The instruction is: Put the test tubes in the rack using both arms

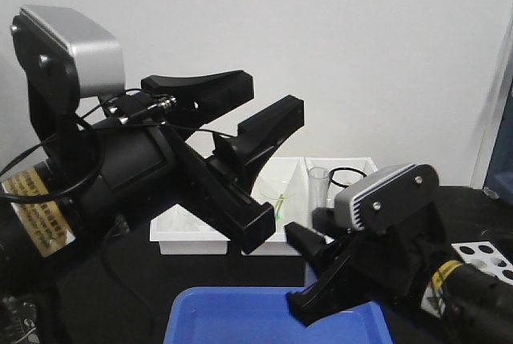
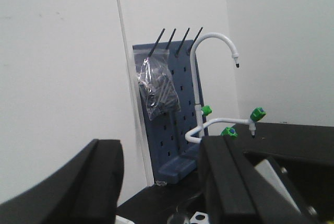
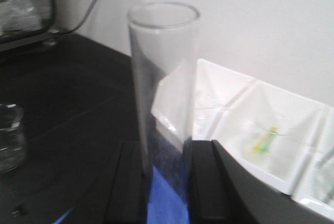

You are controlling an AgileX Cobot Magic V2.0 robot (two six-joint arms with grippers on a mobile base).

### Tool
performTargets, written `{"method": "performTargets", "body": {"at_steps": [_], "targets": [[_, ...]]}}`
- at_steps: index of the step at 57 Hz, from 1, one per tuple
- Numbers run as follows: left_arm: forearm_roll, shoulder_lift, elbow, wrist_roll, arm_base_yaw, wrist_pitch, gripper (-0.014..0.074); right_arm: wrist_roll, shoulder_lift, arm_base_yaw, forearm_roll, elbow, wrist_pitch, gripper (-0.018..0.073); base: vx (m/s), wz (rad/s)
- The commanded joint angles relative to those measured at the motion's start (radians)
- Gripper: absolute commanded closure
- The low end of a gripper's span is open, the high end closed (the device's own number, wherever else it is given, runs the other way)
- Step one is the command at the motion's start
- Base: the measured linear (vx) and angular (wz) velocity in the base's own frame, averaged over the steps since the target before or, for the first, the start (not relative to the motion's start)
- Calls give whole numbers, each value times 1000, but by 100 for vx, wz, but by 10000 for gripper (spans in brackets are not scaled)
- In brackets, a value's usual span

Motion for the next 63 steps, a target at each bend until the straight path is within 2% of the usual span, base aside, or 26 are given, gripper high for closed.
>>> {"method": "performTargets", "body": {"at_steps": [1, 18, 27, 35, 44, 57, 63], "targets": [[-11, -29, -35, 3, -5, -40, 146, -11, -24, -88, 17, -35, -95, 567, 0, 0], [-11, -29, -31, 2, -5, -34, 146, 1, -24, -462, 17, -35, -95, 567, 0, 0], [-11, -29, -31, 2, -5, -15, 146, 45, -24, -666, 17, -35, -95, 566, 0, 0], [-11, -29, -31, 2, -5, 24, 146, 74, -20, -795, 17, -35, -100, 566, 0, 0], [-11, -29, -31, 2, -5, 94, 146, 80, 21, -857, 11, -35, -137, 566, 0, 0], [-11, -29, -31, 2, -5, 192, 146, 92, 131, -855, 0, -35, -202, 566, 0, 0], [-11, -28, -31, 2, -5, 232, 146, 120, 176, -855, -56, -35, -223, 566, 0, 0]]}}
